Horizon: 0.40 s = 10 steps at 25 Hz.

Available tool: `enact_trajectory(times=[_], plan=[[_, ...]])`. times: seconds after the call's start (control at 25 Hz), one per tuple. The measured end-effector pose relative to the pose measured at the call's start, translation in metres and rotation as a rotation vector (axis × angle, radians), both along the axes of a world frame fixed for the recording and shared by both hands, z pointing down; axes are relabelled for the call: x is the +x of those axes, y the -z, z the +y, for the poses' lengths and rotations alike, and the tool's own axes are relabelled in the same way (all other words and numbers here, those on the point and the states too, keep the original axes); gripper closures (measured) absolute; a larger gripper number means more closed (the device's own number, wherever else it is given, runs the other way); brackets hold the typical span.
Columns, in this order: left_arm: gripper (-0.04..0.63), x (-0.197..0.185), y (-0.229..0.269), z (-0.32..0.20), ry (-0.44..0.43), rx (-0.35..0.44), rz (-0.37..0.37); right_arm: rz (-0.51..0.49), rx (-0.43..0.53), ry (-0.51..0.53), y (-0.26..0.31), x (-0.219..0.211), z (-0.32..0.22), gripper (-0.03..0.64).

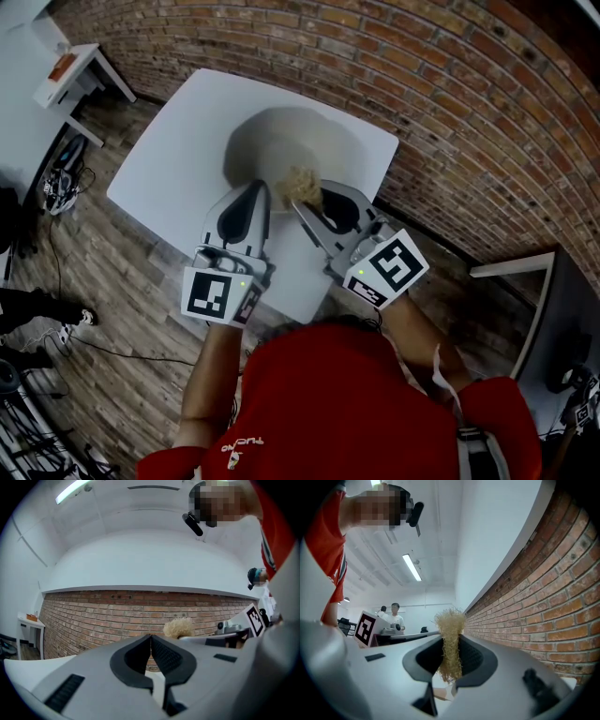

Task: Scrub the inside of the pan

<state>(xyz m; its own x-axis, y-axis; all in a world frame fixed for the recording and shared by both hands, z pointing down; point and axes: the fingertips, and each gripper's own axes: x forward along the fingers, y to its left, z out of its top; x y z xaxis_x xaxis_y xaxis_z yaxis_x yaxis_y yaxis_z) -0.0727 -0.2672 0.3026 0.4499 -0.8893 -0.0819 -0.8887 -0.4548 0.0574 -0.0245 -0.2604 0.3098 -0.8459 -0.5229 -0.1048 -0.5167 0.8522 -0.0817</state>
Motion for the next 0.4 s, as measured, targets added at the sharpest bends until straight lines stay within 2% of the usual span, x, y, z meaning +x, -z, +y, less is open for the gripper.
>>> enact_trajectory(times=[0.4], plan=[[0.58,-0.0002,-0.0039,-0.002,-0.028,0.016,0.008,0.003,-0.01,-0.006,-0.0041,-0.0015,-0.0039,0.531]])
